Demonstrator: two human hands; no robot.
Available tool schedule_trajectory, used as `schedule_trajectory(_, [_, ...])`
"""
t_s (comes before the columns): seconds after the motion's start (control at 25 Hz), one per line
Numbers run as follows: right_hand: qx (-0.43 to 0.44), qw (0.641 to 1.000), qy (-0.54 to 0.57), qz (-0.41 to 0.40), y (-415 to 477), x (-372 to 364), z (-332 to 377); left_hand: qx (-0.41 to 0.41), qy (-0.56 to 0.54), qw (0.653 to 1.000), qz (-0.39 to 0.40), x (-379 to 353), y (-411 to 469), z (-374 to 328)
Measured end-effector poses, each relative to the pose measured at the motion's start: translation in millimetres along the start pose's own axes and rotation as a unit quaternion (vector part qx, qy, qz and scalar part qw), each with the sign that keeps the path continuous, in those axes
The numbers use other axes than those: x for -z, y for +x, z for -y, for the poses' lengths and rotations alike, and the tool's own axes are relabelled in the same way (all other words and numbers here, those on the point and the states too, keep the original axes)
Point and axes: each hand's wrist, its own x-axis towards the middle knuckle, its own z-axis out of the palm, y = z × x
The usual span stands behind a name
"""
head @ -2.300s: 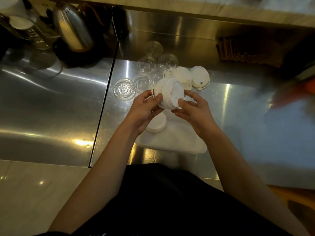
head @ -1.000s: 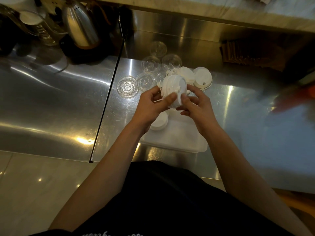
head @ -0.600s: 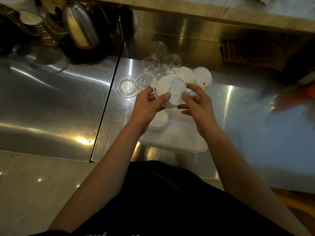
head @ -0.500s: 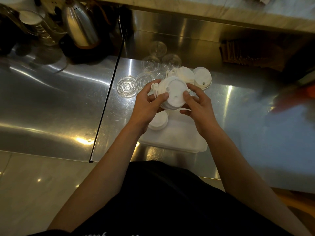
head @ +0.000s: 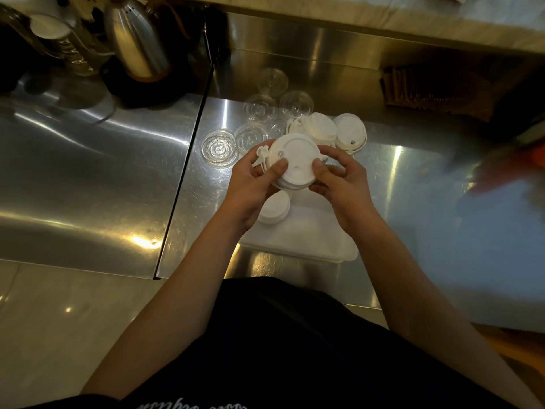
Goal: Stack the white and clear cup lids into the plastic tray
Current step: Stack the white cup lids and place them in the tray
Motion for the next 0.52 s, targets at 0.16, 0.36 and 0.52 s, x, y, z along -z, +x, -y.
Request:
schedule_trajectory(0.16, [-0.028, 0.999, 0.030, -0.008, 1.3, -1.7, -1.4, 0.038, -0.031, 0.999, -0.016, 0.4, 2.4, 3.9])
schedule_trajectory(0.36, [-0.037, 0.999, 0.031, -0.011, 1.2, -0.7, -4.0, 0.047, -0.034, 0.998, -0.007, 3.5, 5.6, 3.8])
schedule_trajectory(0.52, [-0.042, 0.999, 0.009, 0.015, 5.9, 0.2, -2.5, 0.070, -0.081, 0.993, -0.040, 9.0, 9.4, 9.7])
